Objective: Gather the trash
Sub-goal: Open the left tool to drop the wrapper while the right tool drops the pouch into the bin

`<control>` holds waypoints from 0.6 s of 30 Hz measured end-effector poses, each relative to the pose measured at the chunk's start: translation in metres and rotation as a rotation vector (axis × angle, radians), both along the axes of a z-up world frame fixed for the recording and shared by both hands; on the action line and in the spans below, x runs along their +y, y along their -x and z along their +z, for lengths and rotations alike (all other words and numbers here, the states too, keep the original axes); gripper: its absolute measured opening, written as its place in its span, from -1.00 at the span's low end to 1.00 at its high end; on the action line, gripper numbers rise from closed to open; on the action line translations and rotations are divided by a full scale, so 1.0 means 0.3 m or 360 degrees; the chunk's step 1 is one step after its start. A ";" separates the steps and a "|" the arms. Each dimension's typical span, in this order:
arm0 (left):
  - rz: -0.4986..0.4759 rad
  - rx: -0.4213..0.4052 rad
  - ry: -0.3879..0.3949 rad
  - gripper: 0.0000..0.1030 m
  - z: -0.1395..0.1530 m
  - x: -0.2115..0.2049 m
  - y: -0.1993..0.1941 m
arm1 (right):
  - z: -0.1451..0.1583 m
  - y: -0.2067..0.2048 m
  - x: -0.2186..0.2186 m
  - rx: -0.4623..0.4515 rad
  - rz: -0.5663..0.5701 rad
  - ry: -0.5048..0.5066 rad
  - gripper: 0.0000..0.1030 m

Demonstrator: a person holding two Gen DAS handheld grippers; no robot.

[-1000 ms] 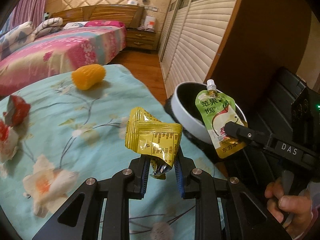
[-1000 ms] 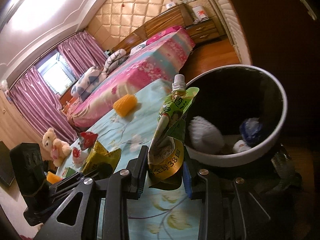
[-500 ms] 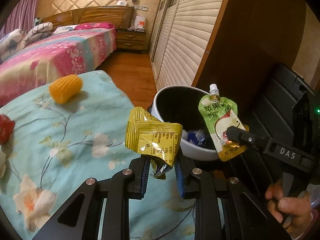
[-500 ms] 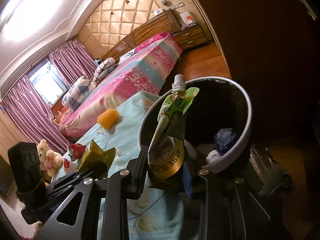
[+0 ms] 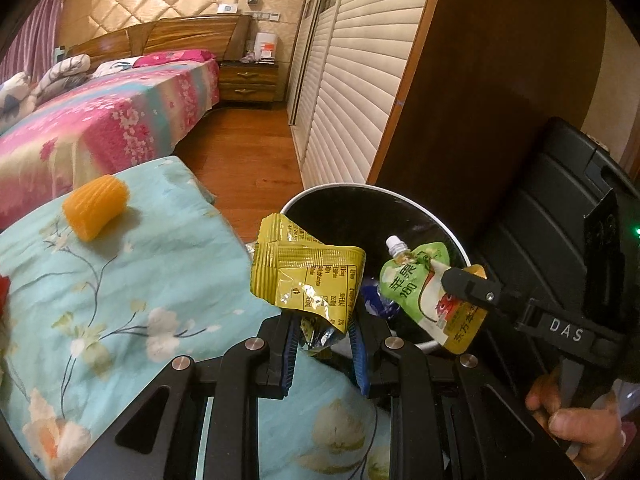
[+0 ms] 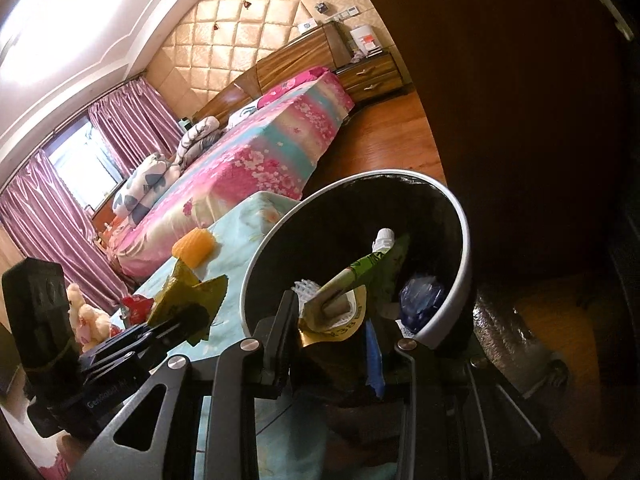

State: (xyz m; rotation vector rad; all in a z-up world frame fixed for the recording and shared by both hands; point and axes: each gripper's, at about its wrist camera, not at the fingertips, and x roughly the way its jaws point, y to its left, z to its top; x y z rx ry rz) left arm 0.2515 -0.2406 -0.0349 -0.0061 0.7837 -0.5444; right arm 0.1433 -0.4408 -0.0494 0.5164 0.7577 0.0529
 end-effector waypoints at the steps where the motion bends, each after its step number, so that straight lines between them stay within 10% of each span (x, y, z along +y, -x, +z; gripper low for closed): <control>1: -0.0003 -0.0002 -0.0006 -0.58 -0.001 -0.009 -0.004 | 0.002 -0.005 -0.001 0.0002 0.0002 0.0000 -0.42; 18: -0.0041 0.0047 -0.0072 -0.39 -0.020 -0.135 -0.087 | -0.007 -0.036 -0.055 0.0033 -0.0043 -0.0032 -0.34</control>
